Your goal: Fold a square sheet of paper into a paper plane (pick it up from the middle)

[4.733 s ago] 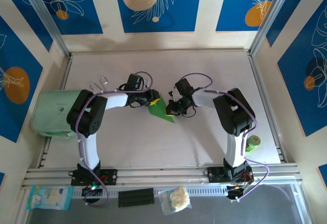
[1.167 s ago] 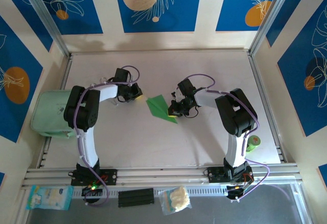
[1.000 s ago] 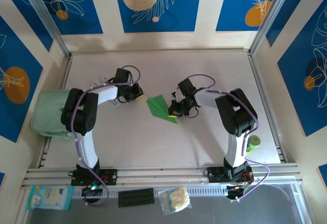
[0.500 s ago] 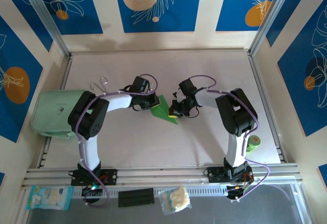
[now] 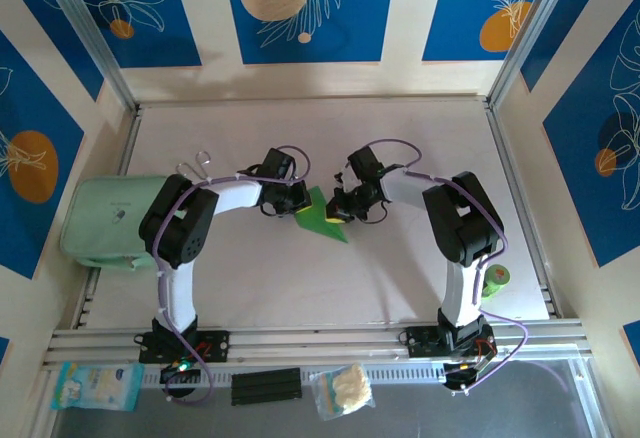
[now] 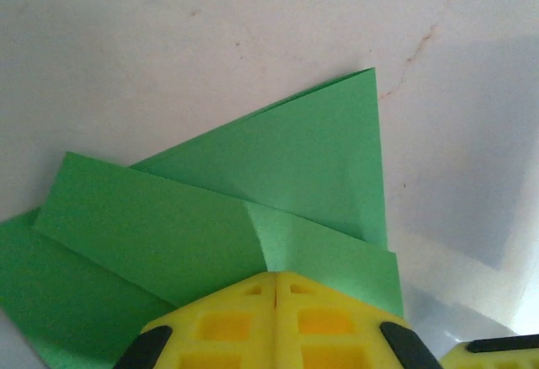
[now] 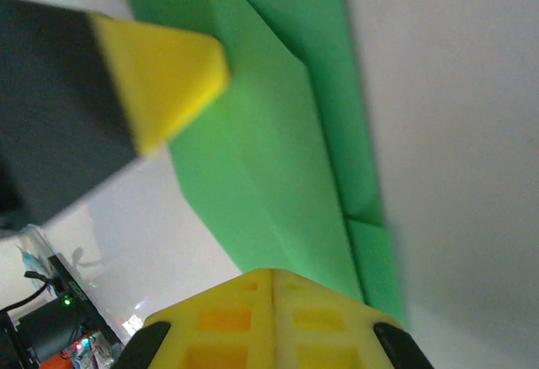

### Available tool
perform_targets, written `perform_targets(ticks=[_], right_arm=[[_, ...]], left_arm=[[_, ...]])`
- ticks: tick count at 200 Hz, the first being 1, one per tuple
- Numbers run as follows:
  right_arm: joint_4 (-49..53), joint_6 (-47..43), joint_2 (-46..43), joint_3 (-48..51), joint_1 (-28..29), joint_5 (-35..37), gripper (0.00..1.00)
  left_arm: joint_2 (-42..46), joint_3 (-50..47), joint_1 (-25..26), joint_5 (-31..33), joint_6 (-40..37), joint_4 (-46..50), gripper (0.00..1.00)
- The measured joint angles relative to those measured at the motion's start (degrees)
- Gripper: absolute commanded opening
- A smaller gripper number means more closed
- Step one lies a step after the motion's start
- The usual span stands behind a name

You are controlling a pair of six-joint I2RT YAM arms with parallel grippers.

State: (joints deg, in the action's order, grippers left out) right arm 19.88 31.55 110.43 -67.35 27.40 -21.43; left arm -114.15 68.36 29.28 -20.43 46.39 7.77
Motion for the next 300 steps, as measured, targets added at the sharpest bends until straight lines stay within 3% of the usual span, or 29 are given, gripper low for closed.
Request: perform_targets(ticks=[46, 127, 196, 300], right_arm=[[-0.1, 0.0, 3.8, -4.6, 2.1, 0.2, 0.01], [-0.8, 0.0, 6.0, -3.4, 2.2, 0.2, 0.01], [-6.7, -1.1, -0.3, 8.4, -2.1, -4.1, 0.01], [-9.5, -1.3, -9.0, 20.8, -7.1, -4.9, 0.01]], left_arm=[[-0.4, 1.4, 0.0, 0.4, -0.4, 2.3, 0.06], [-1.7, 4.6, 0.0, 1.3, -0.4, 7.1, 0.06], [-2.8, 6.9, 0.1, 1.4, -1.8, 10.2, 0.06], [-3.4, 8.5, 0.1, 1.4, -3.3, 12.2, 0.06]])
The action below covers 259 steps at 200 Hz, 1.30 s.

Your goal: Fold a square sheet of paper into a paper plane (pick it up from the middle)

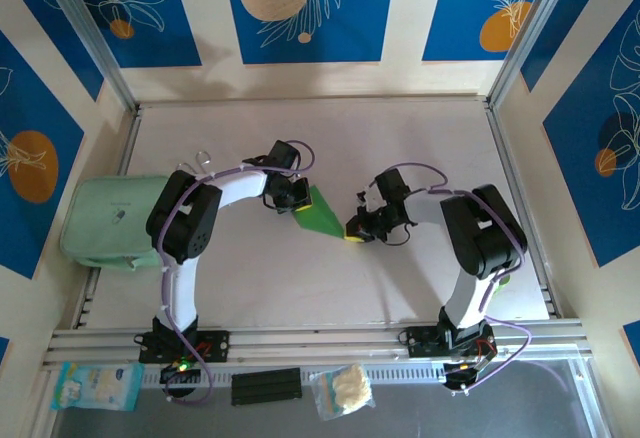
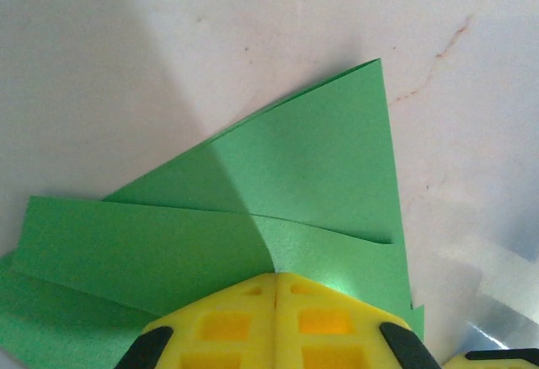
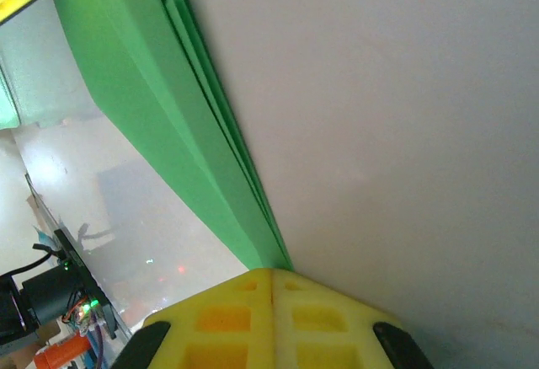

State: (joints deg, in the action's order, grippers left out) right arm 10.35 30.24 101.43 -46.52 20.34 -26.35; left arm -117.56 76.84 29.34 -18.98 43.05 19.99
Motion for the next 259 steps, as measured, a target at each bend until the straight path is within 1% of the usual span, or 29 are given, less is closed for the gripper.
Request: perform_targets(ticks=[30, 49, 71, 98, 134, 159, 198, 259], right_arm=[[1.4, 0.0, -2.6, 1.6, -1.0, 1.5, 0.02], [1.7, 0.5, -4.4, 1.6, -0.9, 2.5, 0.09], [1.7, 1.2, -6.2, -0.2, -0.1, 3.4, 0.14], [1.3, 1.9, -4.7, -5.7, 1.6, 3.8, 0.2], [0.3, 2.7, 1.8, -13.8, 4.4, 3.9, 0.26], [0.4, 3.3, 5.5, -16.6, 5.3, 4.3, 0.31], [0.4, 3.6, 8.7, -18.8, 5.3, 5.7, 0.32], [1.3, 3.2, 11.8, -21.9, 5.3, 6.2, 0.29]], left_arm=[[0.0, 0.5, 0.0, 0.0, -0.4, 0.2, 0.1], [-0.2, 1.0, 0.0, 0.1, -1.2, 0.4, 0.14], [0.0, 2.1, -0.1, 0.1, -1.2, 0.8, 0.26], [3.4, 2.3, -0.1, 1.1, 0.4, 0.4, 0.44], [12.3, -2.8, -1.2, 2.8, 4.0, -3.5, 0.53], [15.9, -8.5, -2.6, 3.0, 6.8, -7.0, 0.56], [16.3, -16.0, -3.7, 2.3, 11.5, -11.2, 0.59], [16.3, -17.7, -3.7, -0.1, 15.2, -15.9, 0.6]])
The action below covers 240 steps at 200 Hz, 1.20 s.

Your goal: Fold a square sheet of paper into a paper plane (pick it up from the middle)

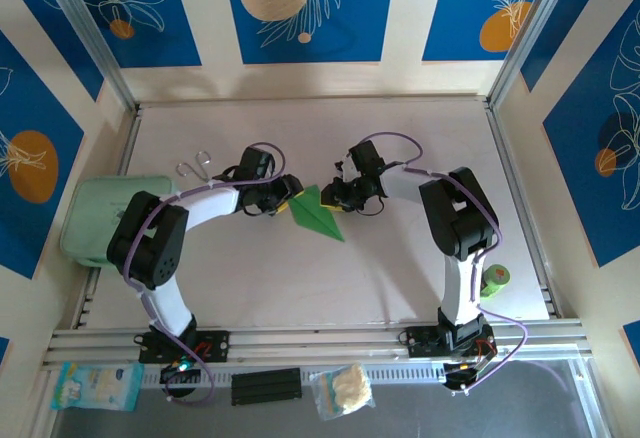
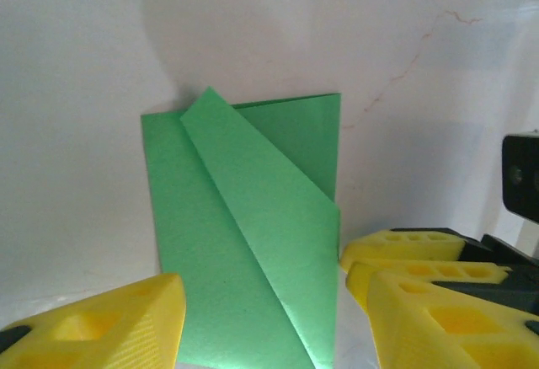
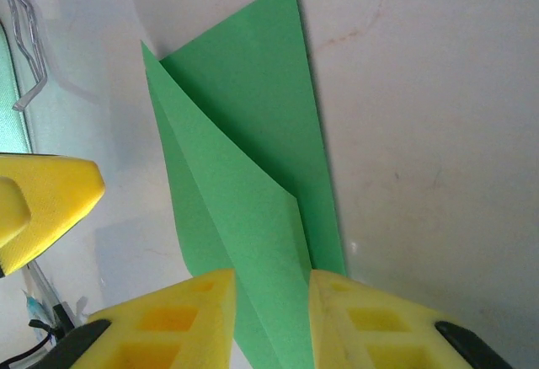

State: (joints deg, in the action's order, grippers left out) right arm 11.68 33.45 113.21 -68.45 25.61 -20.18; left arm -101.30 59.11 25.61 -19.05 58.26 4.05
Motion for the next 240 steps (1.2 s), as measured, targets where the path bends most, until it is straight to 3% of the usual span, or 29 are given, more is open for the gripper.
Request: perform_targets(ticks=[62, 107, 143, 215, 240], right_arm=[[0.9, -0.4, 0.0, 0.0, 0.0, 0.0, 0.33], [0.7, -0.4, 0.0, 0.0, 0.0, 0.9, 0.32], [0.2, -0.4, 0.0, 0.0, 0.0, -0.4, 0.25], [-2.9, -0.3, 0.0, 0.6, 0.0, -3.9, 0.04], [-4.3, 0.1, -0.1, 0.8, -0.1, -5.0, 0.02]], left_arm=[[-0.1, 0.0, 0.0, -0.6, 0.4, -1.3, 0.6], [-0.1, 0.0, 0.0, -0.6, 0.4, -1.3, 0.61], [-0.1, 0.0, 0.0, -0.6, 0.4, -1.3, 0.61], [-0.1, -0.2, -0.2, -1.5, 0.5, -2.1, 0.61], [0.1, -1.7, -0.7, -2.4, 1.3, -3.4, 0.62]])
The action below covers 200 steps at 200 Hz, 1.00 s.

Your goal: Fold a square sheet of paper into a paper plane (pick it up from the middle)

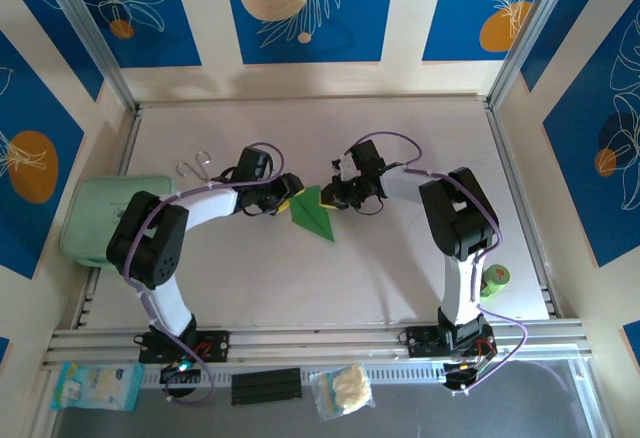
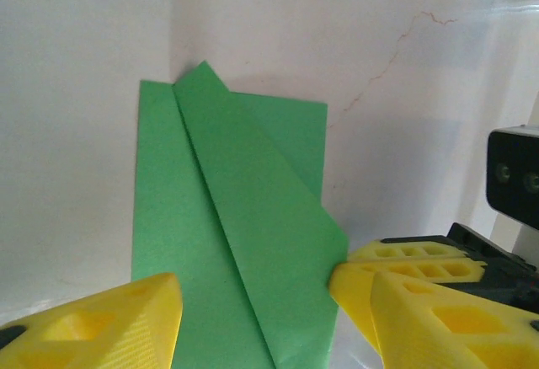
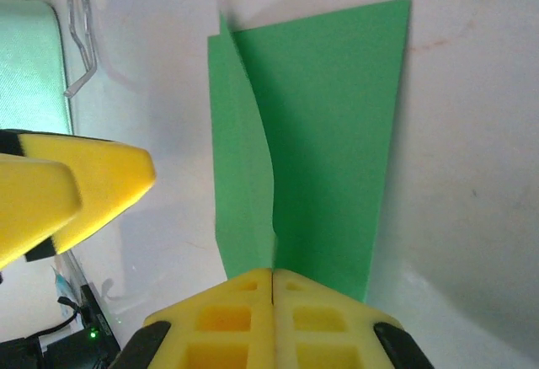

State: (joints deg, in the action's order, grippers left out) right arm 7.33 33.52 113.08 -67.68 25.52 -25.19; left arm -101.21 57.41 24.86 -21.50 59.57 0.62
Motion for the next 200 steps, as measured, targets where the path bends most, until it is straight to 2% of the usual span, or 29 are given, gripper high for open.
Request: perform_targets(ticks=[54, 105, 154, 200], right_arm=[[-6.9, 5.1, -3.8, 3.7, -2.3, -5.4, 0.02], [-16.8, 14.8, -7.8, 5.6, -5.2, -12.5, 0.02], [-23.0, 22.1, -8.7, 6.3, -5.9, -16.3, 0.03], [-27.0, 27.2, -8.7, 6.7, -7.1, -18.3, 0.04]], left_arm=[[4.1, -4.7, -0.5, -4.0, 2.3, -5.7, 0.69], [5.1, -6.0, -0.3, -11.5, 6.6, -20.6, 0.68], [3.5, -6.0, 0.5, -15.2, 9.2, -29.4, 0.61], [3.0, -6.0, 1.2, -16.3, 9.3, -32.9, 0.47]])
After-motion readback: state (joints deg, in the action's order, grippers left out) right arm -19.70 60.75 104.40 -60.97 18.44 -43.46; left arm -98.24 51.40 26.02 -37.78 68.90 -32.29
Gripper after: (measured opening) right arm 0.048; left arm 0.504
